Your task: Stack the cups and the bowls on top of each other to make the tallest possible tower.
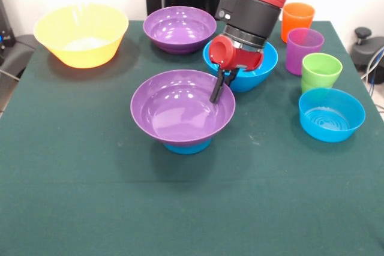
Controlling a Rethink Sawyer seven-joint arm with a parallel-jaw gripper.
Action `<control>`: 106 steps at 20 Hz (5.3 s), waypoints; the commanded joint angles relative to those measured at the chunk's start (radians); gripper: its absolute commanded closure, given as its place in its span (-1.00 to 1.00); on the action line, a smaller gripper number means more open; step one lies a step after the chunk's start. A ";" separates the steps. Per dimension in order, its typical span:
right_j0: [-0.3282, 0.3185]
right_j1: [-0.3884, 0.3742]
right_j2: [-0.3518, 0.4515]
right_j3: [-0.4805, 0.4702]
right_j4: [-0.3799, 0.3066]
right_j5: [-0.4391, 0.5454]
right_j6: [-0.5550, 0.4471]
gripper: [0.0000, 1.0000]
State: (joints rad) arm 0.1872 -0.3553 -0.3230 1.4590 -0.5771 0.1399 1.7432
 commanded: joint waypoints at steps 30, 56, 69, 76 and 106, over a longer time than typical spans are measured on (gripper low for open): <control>0.013 0.001 0.094 -0.016 0.018 0.163 0.032 1.00; 0.017 0.022 0.103 -0.029 0.006 0.138 0.052 1.00; 0.023 0.030 0.096 -0.034 0.003 0.133 0.057 1.00; 0.026 0.031 0.093 -0.035 0.002 0.130 0.060 1.00; 0.026 -0.019 0.117 -0.027 0.029 0.211 0.027 -1.00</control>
State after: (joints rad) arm 0.2090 -0.3644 -0.3253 1.4471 -0.5771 0.2316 1.7432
